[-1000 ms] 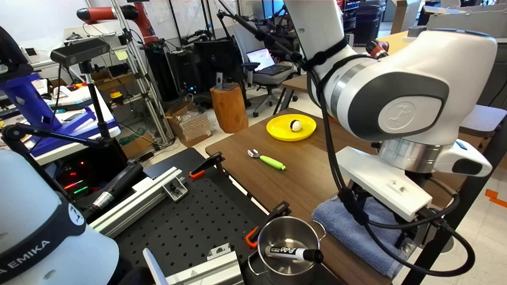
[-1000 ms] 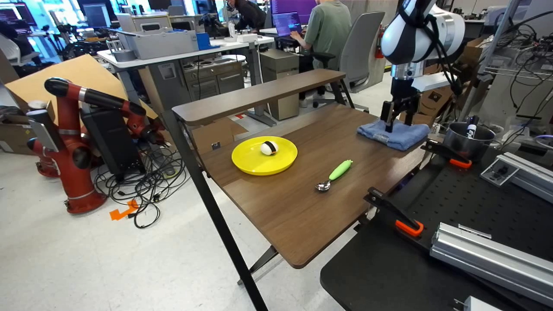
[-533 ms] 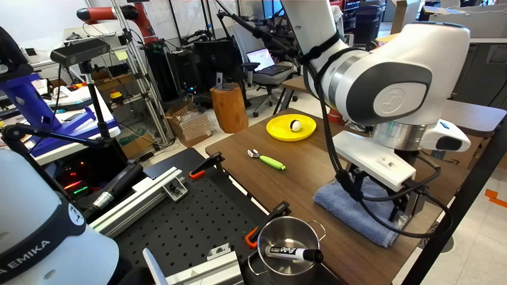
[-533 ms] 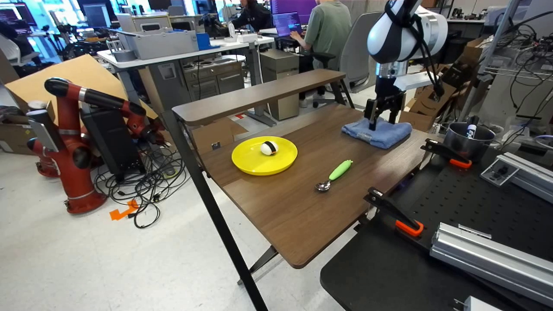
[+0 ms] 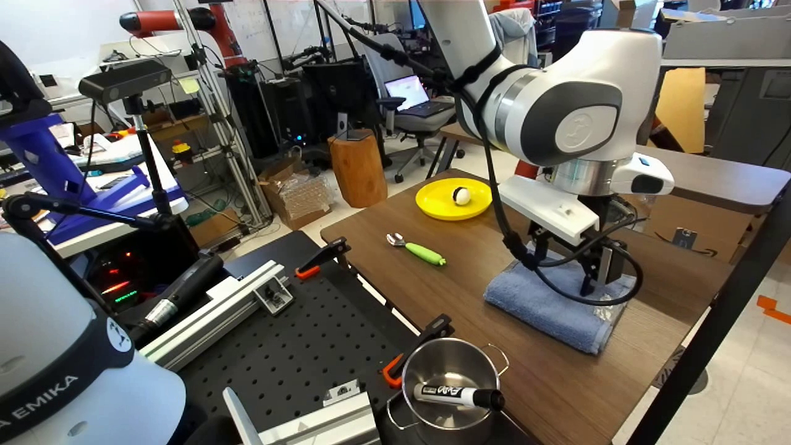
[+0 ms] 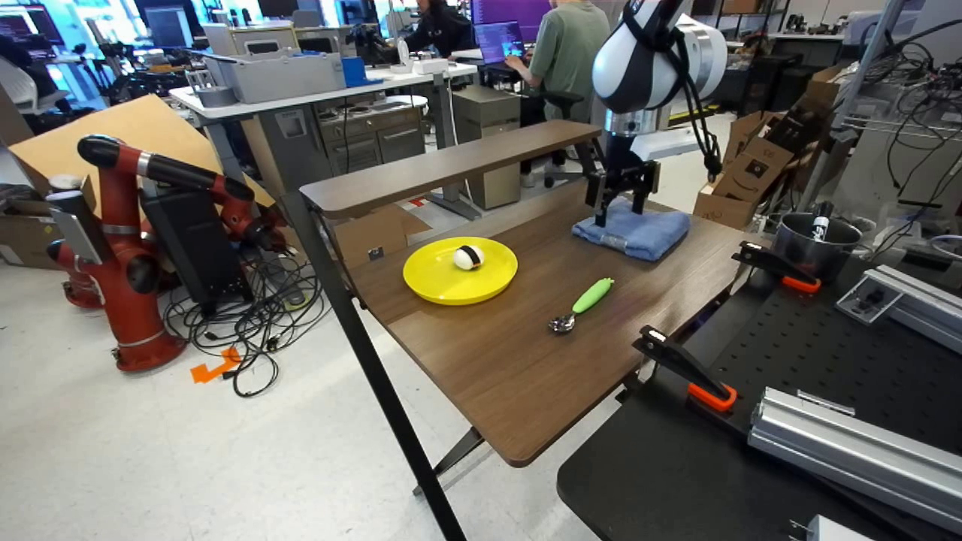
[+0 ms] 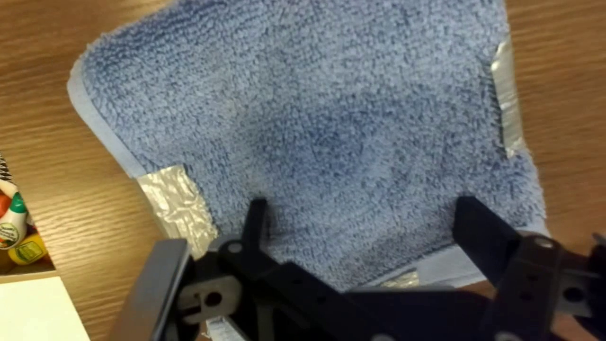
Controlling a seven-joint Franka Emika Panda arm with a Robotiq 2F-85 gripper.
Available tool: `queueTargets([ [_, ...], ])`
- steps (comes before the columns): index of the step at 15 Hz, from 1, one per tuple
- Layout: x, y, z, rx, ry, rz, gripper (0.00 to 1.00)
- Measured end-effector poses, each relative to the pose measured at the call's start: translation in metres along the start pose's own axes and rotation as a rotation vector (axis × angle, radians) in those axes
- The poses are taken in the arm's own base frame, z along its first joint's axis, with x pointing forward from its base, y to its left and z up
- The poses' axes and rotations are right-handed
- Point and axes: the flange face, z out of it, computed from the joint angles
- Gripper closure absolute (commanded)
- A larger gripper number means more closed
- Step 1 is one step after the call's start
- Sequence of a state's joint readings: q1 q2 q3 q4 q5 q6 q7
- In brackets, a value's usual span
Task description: Move the towel to the left near the yellow object
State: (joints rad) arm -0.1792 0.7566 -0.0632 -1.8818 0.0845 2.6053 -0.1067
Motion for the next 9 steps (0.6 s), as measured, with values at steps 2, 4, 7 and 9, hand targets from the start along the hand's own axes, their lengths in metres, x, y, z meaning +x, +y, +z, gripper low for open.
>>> queueTargets([
  [2,0.008,-0.009,0.002,0.000,-0.002,0.013,0.00],
  [4,0.017,-0.015,0.003,0.001,-0.012,0.027,0.00],
  [7,0.033,-0.026,-0.002,0.004,-0.022,0.044,0.00],
  [9,0.043,-0.039,-0.005,0.006,-0.017,0.049,0.00],
])
